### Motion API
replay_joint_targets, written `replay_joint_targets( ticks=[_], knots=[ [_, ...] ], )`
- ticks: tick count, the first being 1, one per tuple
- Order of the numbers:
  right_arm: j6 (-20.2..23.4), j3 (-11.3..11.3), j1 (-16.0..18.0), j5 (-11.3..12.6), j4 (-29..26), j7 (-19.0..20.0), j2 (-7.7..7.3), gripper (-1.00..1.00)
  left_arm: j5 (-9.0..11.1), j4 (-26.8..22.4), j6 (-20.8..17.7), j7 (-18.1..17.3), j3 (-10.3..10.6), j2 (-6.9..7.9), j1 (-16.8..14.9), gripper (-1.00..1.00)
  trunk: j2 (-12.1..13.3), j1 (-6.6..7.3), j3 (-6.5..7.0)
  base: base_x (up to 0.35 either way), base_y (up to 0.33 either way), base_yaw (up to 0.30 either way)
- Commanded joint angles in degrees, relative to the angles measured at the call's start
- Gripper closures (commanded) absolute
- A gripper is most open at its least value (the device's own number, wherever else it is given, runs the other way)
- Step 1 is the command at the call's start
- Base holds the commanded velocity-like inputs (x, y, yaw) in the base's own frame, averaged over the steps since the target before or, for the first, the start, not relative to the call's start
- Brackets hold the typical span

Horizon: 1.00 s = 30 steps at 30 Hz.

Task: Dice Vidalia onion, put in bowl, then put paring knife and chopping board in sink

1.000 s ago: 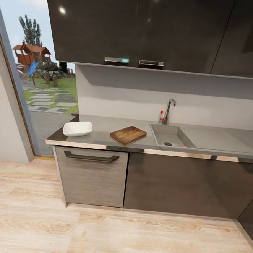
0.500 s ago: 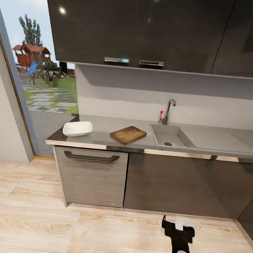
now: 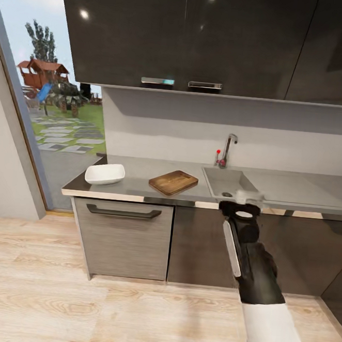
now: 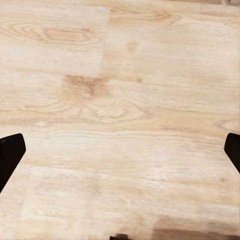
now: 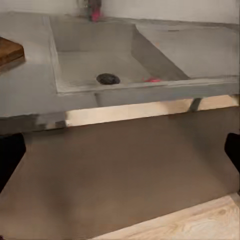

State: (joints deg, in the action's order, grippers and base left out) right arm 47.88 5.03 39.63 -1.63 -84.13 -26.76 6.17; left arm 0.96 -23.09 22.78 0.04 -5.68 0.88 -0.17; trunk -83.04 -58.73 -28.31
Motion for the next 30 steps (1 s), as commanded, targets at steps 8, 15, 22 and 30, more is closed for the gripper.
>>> replay_joint_targets(
  ticks=[8,15,22,30],
  knots=[
    [-3.24,-0.09,41.35,3.17,50.75,0.03,1.49,-1.0,-0.39,2.66,-0.15,-0.22,1.31,-0.18,-0.01,-1.0,-0.04,0.0,-0.07,0.0,0.0,0.0],
    [-8.18,0.08,46.35,8.96,60.16,3.87,1.28,-1.0,-0.43,8.32,-0.19,-0.06,1.72,-0.09,-0.01,-1.0,-0.04,0.0,-0.07,0.002,0.0,0.0],
    [-8.73,0.23,46.91,10.18,62.75,11.95,0.63,-1.0,-0.44,11.98,-0.06,-0.14,1.61,1.12,-0.01,-1.0,-0.04,0.0,-0.07,0.165,0.0,0.0],
    [-8.77,0.32,46.94,10.22,63.65,12.94,0.51,-1.0,-0.44,12.27,-0.02,-0.21,1.63,1.31,-0.01,-1.0,-0.04,0.0,-0.07,0.296,-0.014,0.0]
  ],
)
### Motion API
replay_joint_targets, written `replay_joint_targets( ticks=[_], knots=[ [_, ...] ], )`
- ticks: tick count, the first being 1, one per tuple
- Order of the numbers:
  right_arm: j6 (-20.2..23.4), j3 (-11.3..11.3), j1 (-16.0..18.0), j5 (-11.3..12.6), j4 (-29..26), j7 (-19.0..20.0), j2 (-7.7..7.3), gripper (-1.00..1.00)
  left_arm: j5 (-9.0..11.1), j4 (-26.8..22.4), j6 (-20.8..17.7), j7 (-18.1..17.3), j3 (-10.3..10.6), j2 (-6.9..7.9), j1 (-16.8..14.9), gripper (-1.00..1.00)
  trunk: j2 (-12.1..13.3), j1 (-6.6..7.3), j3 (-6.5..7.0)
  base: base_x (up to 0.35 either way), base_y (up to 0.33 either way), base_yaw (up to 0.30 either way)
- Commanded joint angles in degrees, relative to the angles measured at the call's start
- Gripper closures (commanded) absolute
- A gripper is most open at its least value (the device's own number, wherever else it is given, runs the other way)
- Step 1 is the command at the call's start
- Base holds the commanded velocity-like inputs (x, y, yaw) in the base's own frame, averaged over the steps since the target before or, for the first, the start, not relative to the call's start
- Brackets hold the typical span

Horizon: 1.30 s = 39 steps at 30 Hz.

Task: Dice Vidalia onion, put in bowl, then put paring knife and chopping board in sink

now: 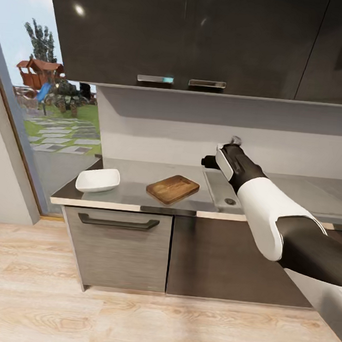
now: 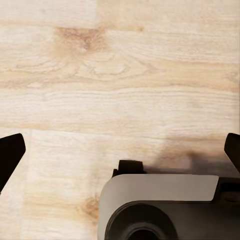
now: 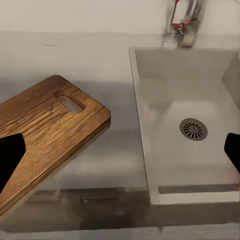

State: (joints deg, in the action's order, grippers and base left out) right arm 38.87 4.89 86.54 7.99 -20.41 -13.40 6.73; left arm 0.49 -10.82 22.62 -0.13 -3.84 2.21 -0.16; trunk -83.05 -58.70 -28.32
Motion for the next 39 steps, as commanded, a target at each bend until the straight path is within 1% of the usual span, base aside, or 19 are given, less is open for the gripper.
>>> replay_joint_targets(
  ticks=[1,9,20,23,25,26,28,34,39],
  knots=[
    [0.22,0.47,0.03,0.57,0.18,-0.41,-0.04,-1.0,0.04,0.0,0.15,-0.04,-0.17,-0.01,-0.02,-1.0,-0.02,-0.03,-0.06,0.315,-0.074,0.0],
    [-0.21,0.54,-0.03,0.45,3.84,-0.28,-0.05,-1.0,0.04,0.01,0.15,-0.05,-0.11,-0.01,-0.02,-1.0,-0.02,-0.03,-0.06,0.316,-0.092,0.0],
    [-0.39,0.64,-0.39,0.45,6.33,0.0,0.03,-1.0,-0.04,-0.01,0.23,-0.05,-0.02,-0.01,-0.02,-1.0,-0.02,-0.03,-0.06,0.299,-0.009,0.0],
    [-0.39,0.65,-0.45,0.42,6.56,2.46,0.02,-1.0,-0.05,0.0,0.24,-0.05,-0.04,-0.01,-0.02,-1.0,-0.02,-0.03,-0.06,0.223,0.0,0.0],
    [-0.39,0.65,-0.71,0.26,6.64,4.91,-0.02,-1.0,-0.05,0.01,0.24,-0.05,-0.07,-0.01,-0.02,-1.0,-0.02,-0.03,-0.06,0.1,0.0,0.0],
    [-0.42,0.65,-1.1,-0.35,6.67,6.2,-0.03,-1.0,-0.05,0.01,0.24,-0.05,-0.07,-0.01,-0.02,-1.0,-0.02,-0.03,-0.06,0.04,0.0,0.0],
    [-0.44,0.65,-1.57,-1.32,6.68,6.9,-0.04,-1.0,-0.07,0.01,0.24,-0.05,-0.05,-0.01,-0.02,-1.0,-0.02,-0.03,-0.06,0.026,0.0,0.0],
    [-1.1,0.65,-2.43,-4.15,6.7,7.61,-0.04,-1.0,-0.13,0.01,0.24,-0.05,-0.03,-0.01,-0.02,-1.0,-0.02,-0.03,-0.06,0.008,0.0,0.0],
    [-2.36,0.64,-3.3,-4.84,6.71,8.82,-0.17,-1.0,-0.12,0.01,0.24,-0.05,-0.07,-0.01,-0.02,-1.0,-0.02,-0.03,-0.06,0.036,-0.037,0.0]
  ],
)
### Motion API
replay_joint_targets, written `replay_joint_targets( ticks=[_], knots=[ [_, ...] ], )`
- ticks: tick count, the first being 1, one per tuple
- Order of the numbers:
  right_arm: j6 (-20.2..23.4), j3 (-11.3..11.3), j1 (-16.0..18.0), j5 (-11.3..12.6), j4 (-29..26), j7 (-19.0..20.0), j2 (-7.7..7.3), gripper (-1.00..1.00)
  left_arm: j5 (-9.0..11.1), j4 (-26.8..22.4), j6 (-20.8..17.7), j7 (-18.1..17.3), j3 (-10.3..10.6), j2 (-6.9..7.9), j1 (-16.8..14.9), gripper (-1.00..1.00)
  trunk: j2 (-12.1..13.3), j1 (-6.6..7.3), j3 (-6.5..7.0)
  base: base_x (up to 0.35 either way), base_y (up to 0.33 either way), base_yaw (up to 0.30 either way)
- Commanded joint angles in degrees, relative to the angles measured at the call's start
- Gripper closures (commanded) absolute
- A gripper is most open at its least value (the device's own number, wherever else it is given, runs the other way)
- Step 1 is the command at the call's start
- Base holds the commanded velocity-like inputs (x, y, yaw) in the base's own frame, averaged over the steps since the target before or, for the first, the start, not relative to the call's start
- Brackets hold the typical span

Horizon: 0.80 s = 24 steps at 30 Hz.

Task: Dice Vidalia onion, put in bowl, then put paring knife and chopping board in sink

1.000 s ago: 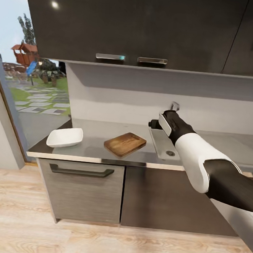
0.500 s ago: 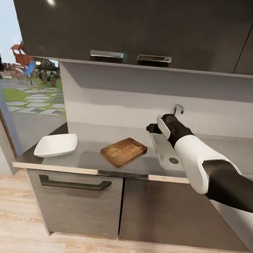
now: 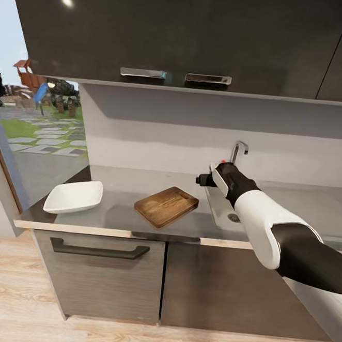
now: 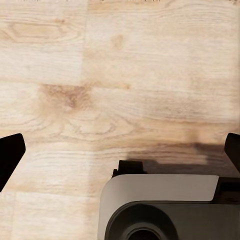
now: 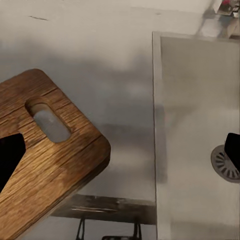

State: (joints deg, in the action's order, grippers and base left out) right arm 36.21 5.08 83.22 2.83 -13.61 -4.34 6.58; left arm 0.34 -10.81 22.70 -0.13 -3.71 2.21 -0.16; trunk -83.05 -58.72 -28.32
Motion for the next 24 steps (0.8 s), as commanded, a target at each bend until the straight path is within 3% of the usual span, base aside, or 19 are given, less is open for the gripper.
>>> replay_joint_targets(
  ticks=[1,15,24],
  knots=[
    [0.28,0.45,-0.02,0.26,-0.09,-0.06,-0.09,-1.0,0.02,0.0,0.15,-0.04,-0.2,-0.01,-0.02,-1.0,-0.03,-0.01,-0.06,0.128,-0.135,0.0],
    [0.18,0.46,-0.24,-0.37,-0.02,0.84,-0.41,-1.0,0.06,0.0,0.15,-0.04,-0.25,0.07,-0.02,-1.0,-0.03,-0.01,-0.06,0.263,-0.099,0.0],
    [0.18,0.48,-1.16,-0.45,-0.01,4.59,-0.34,-1.0,0.06,0.0,0.15,-0.04,-0.25,0.05,-0.02,-1.0,-0.03,-0.01,-0.06,0.044,-0.015,0.0]
  ],
)
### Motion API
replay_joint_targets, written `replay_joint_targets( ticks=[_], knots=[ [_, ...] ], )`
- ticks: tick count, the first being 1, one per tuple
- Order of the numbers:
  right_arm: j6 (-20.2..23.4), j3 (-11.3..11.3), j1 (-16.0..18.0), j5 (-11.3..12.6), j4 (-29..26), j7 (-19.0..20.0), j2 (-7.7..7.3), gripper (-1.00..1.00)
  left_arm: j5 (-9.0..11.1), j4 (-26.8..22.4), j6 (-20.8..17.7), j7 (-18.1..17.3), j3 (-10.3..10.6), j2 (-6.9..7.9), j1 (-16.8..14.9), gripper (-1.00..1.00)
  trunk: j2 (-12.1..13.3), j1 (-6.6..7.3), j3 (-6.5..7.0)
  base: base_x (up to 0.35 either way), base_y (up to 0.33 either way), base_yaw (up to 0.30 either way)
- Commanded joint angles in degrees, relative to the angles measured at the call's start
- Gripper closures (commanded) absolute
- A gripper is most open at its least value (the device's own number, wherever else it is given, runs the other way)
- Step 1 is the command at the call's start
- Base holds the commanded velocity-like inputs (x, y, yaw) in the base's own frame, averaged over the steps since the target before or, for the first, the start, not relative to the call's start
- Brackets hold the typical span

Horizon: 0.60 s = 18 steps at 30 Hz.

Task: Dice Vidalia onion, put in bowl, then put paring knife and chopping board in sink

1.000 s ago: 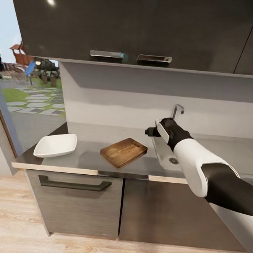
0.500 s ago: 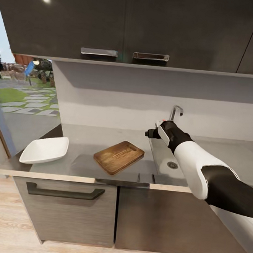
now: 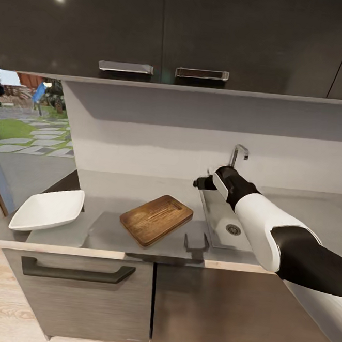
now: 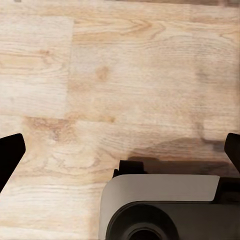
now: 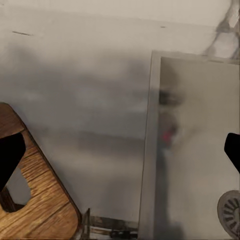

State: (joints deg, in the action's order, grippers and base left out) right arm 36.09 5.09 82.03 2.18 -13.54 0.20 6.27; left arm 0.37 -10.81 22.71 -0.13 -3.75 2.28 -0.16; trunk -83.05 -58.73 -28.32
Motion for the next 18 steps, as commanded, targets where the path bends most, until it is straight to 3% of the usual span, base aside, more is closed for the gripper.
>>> replay_joint_targets(
  ticks=[1,8,18],
  knots=[
    [0.3,0.5,-0.09,0.19,-0.08,0.5,-0.03,-1.0,0.01,0.0,0.15,-0.04,-0.19,-0.01,-0.02,-1.0,-0.03,0.0,-0.06,0.003,-0.001,0.0],
    [0.37,1.17,-0.35,0.11,-0.08,3.79,0.05,-1.0,0.06,0.0,0.15,-0.04,-0.2,-0.07,-0.02,-1.0,-0.03,0.0,-0.06,0.001,0.0,0.0],
    [0.31,2.06,-1.21,0.08,-0.08,4.46,0.04,-1.0,0.07,0.0,0.15,-0.04,-0.18,-0.08,-0.02,-1.0,-0.03,0.0,-0.06,0.0,0.0,0.0]
  ],
)
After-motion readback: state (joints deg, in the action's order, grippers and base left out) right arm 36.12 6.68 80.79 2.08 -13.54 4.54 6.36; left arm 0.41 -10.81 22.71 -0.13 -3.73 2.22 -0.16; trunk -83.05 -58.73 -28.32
